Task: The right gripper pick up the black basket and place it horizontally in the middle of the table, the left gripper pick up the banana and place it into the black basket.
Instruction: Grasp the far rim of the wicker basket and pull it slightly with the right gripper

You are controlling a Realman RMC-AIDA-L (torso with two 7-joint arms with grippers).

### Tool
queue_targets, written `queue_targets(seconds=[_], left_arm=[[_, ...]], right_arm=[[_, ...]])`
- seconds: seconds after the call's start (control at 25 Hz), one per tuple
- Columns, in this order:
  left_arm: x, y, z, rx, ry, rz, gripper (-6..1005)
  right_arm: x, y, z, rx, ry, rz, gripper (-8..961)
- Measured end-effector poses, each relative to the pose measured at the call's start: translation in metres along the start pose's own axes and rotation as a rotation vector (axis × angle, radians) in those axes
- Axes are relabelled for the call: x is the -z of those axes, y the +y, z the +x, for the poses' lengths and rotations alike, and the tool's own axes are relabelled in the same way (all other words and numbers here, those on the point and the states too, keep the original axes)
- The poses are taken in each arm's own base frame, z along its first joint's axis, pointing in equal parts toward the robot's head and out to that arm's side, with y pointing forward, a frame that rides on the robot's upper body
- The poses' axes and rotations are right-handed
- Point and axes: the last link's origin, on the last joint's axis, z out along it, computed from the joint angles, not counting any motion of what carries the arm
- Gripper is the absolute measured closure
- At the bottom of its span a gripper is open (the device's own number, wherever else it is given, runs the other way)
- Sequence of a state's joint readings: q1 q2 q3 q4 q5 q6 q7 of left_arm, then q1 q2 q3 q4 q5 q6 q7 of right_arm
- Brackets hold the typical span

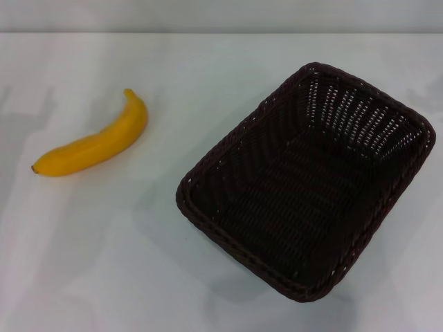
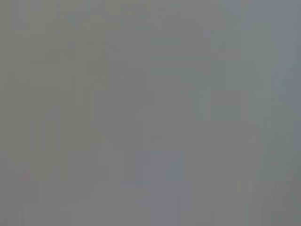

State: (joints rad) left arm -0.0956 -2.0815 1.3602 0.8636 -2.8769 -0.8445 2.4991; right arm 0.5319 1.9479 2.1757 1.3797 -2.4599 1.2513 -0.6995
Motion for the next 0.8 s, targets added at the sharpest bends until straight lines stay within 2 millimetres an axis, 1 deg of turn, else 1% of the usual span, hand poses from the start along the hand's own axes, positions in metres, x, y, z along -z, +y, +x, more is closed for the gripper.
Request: queue_targets(seconds=[0.04,0.16,0.28,0.64,0.8], left_arm=[[-0.001,0.001,0.000,0.002,0.000,-0.004,119],[-0.005,0.005,0.000,0.002,-0.004,-0.016,119],[-0.006,0.006,0.000,0.001,-0.003,-0.020,119],[-0.006,0.007,-0.003,0.000,-0.012,-0.026,119],[-0.005,0.008,-0.005,0.001,-0.014,-0.028,119]], right_arm=[[0.000,0.000,0.000,0.000,0.000,0.000,192],[-0.003,0.012,-0.001,0.034,0.040,-0.063,192],[-0.004,0.017,-0.002,0.045,0.049,-0.086,193],[-0.005,0.038,-0.011,0.071,0.025,-0.195,193],[-0.009,0.049,-0.012,0.088,0.026,-0.231,194]])
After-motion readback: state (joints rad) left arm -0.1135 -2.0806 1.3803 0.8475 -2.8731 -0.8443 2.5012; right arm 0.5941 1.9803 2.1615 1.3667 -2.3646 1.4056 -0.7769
